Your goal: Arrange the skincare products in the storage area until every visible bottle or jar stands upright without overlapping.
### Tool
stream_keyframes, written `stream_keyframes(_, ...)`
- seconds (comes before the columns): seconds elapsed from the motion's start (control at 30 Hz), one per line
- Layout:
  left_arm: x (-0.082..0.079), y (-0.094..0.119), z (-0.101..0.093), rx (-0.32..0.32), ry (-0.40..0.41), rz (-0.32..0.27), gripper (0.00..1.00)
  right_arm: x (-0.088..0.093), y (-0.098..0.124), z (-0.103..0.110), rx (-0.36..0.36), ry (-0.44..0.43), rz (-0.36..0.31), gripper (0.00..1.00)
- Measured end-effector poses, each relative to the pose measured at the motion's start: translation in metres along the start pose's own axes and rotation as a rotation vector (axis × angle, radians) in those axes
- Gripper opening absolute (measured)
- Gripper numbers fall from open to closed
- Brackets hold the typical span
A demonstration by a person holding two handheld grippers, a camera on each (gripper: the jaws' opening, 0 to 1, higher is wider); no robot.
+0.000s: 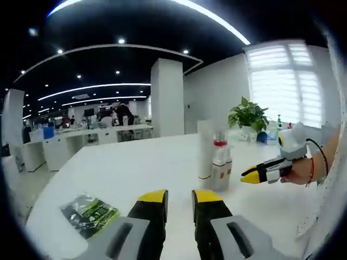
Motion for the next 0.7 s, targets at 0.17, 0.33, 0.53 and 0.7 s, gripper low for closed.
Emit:
stream_keyframes(0.17,0.005,0.025,0.014,-0.094,0.07,-0.019,0.18,-0.009,-0.013,0.018,-0.09,0.071,-0.012,0.22)
stream_keyframes(0.33,0.024,0.05,0.031,-0.174,0.088,0.038,0.18,-0.015,-0.04,0.039,-0.16,0.097,-0.001,0.24)
stream_keyframes(0.53,0.032,0.059,0.057,-0.242,0.167,0.059,0.18,-0.033,-0.067,0.061,-0.242,0.141,-0.003,0.25)
stream_keyframes(0.7,0.029,0.051,0.083,-0.282,0.181,0.085,0.17,-0.053,-0.101,0.075,-0.311,0.13,0.02,0.26)
Point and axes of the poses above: the point that each gripper's makers call its tool centre point, and the gripper's own axes: y roughly backward along the fingers, z roughly to its left, x roughly out of its underside, the point moved 10 cm from there along y, roughly backward along the fingers, and after that the axes turned 8 degrees about -x, right-handed, at the moved point
